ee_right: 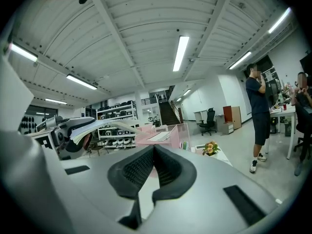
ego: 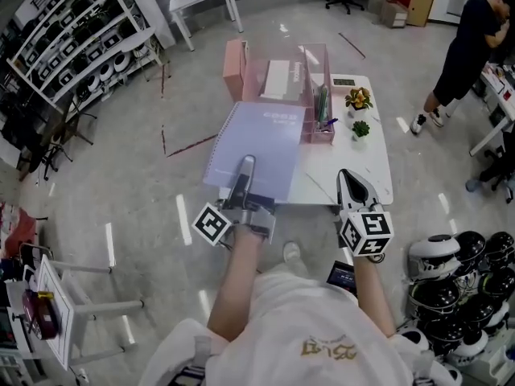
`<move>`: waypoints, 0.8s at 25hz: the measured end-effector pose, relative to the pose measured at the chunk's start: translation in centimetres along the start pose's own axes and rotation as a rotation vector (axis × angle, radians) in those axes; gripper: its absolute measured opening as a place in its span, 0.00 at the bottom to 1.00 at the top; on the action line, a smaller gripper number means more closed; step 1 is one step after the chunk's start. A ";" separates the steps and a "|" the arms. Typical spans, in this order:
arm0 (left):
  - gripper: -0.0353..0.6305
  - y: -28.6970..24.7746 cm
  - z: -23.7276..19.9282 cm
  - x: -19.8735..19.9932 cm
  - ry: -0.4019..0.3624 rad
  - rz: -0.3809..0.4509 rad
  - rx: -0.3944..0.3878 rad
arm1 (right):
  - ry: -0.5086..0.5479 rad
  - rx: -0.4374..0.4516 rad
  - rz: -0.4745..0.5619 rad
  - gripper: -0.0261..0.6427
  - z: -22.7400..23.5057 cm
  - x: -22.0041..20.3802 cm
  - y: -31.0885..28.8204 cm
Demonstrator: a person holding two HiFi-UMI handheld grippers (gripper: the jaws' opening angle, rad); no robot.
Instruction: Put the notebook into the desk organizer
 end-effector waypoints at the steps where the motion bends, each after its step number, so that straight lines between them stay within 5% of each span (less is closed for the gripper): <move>1: 0.13 -1.3 -0.2 0.6 0.003 -0.006 -0.007 | 0.000 -0.002 -0.001 0.06 0.4 0.2 -1.2; 20: 0.14 -16.3 -6.2 7.4 0.038 -0.087 -0.027 | -0.010 -0.077 -0.035 0.06 5.2 1.2 -13.5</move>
Point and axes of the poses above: the fingertips, and each gripper's own axes: y backward along the fingers, z to its right, x out of its top, the point moved 10 cm from there along y, backward along the fingers, and after that the axes turned 12 degrees about y, right-handed, at the moved point
